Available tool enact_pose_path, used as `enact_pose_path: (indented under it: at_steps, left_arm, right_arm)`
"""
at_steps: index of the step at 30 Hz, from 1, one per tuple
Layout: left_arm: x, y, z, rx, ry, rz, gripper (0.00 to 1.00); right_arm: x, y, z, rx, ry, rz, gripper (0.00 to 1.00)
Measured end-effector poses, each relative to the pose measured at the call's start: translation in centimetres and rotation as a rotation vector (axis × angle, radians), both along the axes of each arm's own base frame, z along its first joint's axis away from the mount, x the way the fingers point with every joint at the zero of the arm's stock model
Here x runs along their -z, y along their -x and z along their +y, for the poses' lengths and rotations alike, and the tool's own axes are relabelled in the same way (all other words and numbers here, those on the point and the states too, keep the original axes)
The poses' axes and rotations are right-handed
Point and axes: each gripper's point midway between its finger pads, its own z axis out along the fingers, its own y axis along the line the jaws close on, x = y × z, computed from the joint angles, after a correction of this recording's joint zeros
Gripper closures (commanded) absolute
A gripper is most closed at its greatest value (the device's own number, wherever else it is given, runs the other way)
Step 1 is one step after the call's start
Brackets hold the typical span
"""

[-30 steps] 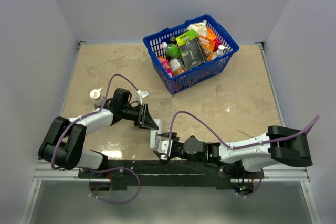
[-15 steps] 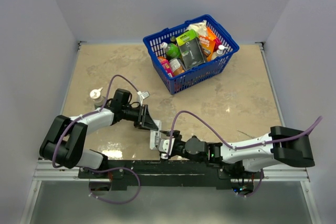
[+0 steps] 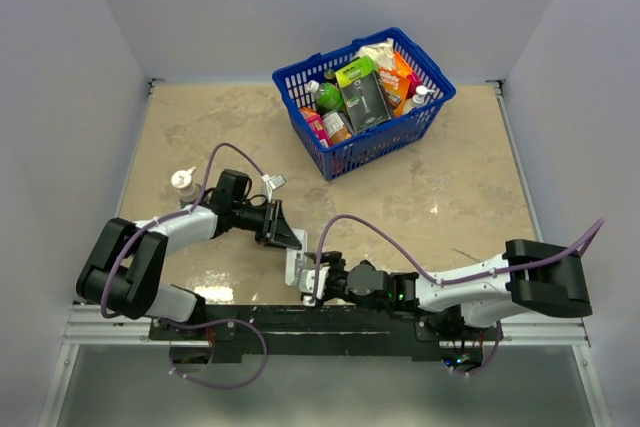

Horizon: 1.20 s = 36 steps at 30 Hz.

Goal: Unload the batteries from the remote control

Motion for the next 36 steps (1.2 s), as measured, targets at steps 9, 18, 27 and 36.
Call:
enact_pose_path:
  at_steps: [9,18,27,36]
  left_arm:
    - [0.0,0.1,0.0,0.005,0.002,-0.004,1.0]
    - [0.0,0.2,-0.1,0.011,0.003,-0.003,1.0]
    - [0.0,0.2,-0.1,0.015,0.003,-0.01,1.0]
    - [0.0,0.2,-0.1,0.015,0.003,-0.011,1.0]
  right_arm:
    - [0.5,0.1,0.1,-0.006,0.018,-0.001,0.39]
    - [0.3,0.3,0.5,-0.025,0.015,0.004,0.4]
    - [0.6,0.3,1.0,-0.03,0.028,0.005,0.46]
    - [0.7,0.3,0.9,-0.028,0.037,-0.007,0.5]
